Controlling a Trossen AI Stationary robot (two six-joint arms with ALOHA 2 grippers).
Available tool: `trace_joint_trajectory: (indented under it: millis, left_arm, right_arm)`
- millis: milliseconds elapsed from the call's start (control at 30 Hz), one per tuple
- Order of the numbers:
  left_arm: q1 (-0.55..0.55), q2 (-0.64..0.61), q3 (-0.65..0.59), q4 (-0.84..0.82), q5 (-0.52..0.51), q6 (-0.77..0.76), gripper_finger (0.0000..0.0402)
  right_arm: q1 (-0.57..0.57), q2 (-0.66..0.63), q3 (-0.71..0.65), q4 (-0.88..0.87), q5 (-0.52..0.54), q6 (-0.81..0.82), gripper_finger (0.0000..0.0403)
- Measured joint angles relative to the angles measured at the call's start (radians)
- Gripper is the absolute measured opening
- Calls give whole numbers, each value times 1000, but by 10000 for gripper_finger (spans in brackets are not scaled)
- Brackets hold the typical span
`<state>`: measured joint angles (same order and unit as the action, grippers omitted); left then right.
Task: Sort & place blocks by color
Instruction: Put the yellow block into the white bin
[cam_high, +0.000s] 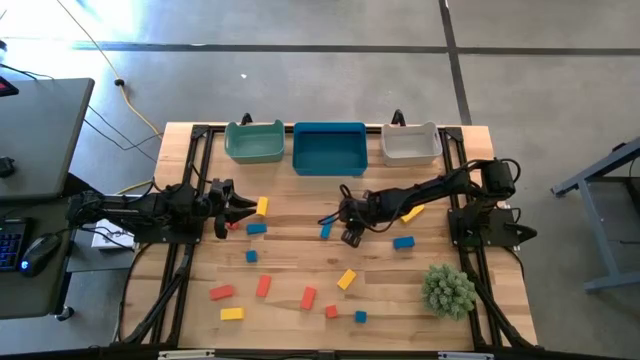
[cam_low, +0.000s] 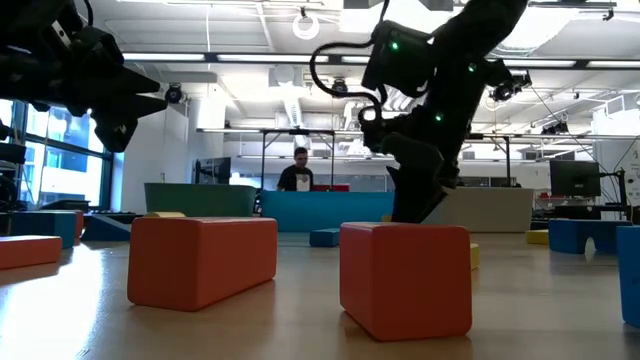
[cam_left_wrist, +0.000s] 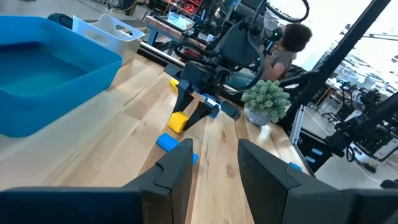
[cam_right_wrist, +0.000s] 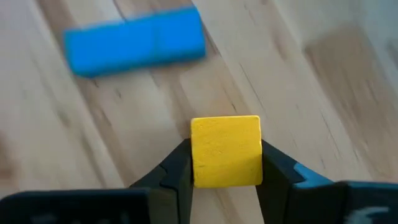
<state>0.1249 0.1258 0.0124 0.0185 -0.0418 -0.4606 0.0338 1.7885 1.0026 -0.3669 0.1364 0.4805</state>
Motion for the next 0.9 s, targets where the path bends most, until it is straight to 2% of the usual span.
trace_joint_trajectory:
  millis: [133,367,667,900]
  left_arm:
    - [0,0,0,0,0,-7,117]
    - [0,0,0,1,-15,-35,117]
    - [0,0,0,0,-16,-34,117]
    - [0,0,0,-1,-16,-37,117]
  right_arm:
    - [-1,-8,67,-23,16,-39,106]
    - [-27,-18,239,-174,97,-169,106]
    - [-92,-18,446,-384,268,-339,106]
    - [-147,-18,518,-523,390,-377,106]
